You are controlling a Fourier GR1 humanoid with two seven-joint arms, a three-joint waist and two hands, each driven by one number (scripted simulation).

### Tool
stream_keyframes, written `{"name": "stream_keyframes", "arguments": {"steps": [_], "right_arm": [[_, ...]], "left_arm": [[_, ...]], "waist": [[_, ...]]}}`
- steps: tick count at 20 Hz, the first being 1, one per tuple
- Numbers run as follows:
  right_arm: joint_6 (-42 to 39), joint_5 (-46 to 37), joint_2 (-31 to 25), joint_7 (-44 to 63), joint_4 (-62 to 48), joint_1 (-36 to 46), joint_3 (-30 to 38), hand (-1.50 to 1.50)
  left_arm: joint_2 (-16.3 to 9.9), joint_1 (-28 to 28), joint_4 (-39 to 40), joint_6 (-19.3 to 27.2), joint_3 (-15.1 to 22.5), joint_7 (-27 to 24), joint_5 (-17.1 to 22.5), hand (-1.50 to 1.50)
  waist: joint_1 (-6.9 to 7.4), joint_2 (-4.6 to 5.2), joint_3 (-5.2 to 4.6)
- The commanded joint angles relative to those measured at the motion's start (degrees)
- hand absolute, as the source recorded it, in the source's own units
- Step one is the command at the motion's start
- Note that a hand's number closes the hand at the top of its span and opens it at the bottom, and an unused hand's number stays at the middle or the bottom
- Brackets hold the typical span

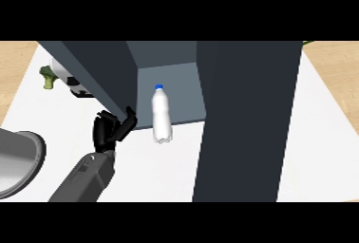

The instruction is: Pick up the bottled water, place it into the cabinet and close the cabinet

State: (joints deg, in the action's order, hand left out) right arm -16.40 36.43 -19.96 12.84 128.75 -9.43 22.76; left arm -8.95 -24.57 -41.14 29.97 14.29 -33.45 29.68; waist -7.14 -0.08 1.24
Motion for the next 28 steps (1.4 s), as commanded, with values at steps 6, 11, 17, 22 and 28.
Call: {"name": "stream_keyframes", "arguments": {"steps": [6,11,17,22,28], "right_arm": [[-1.7,2.6,-0.4,-1.0,-2.7,0.6,1.5,-1.50],[-2.9,3.7,-1.7,-1.1,-2.9,1.0,2.3,-1.50],[-3.4,3.8,-2.6,-0.9,-4.5,2.0,2.5,-1.50],[-3.5,5.2,-2.4,-0.9,-4.7,2.6,2.3,-1.50],[-4.6,5.0,-2.9,-1.2,-5.9,3.4,2.0,-1.50]], "left_arm": [[7.4,-13.0,1.6,0.5,-1.0,3.4,2.1,1.50],[6.4,-13.5,1.1,0.7,-2.1,3.2,3.0,1.50],[5.4,-13.5,1.1,1.9,-1.6,2.5,2.2,1.50],[4.5,-13.4,0.7,2.3,-2.6,2.1,3.0,-1.50],[4.4,-13.2,0.6,2.4,-1.8,1.2,2.6,-1.50]], "waist": [[-3.26,2.01,-1.45],[-4.38,1.98,-1.46],[-4.74,2.35,-1.42],[-4.92,2.32,-1.49],[-5.30,2.55,-1.46]]}}
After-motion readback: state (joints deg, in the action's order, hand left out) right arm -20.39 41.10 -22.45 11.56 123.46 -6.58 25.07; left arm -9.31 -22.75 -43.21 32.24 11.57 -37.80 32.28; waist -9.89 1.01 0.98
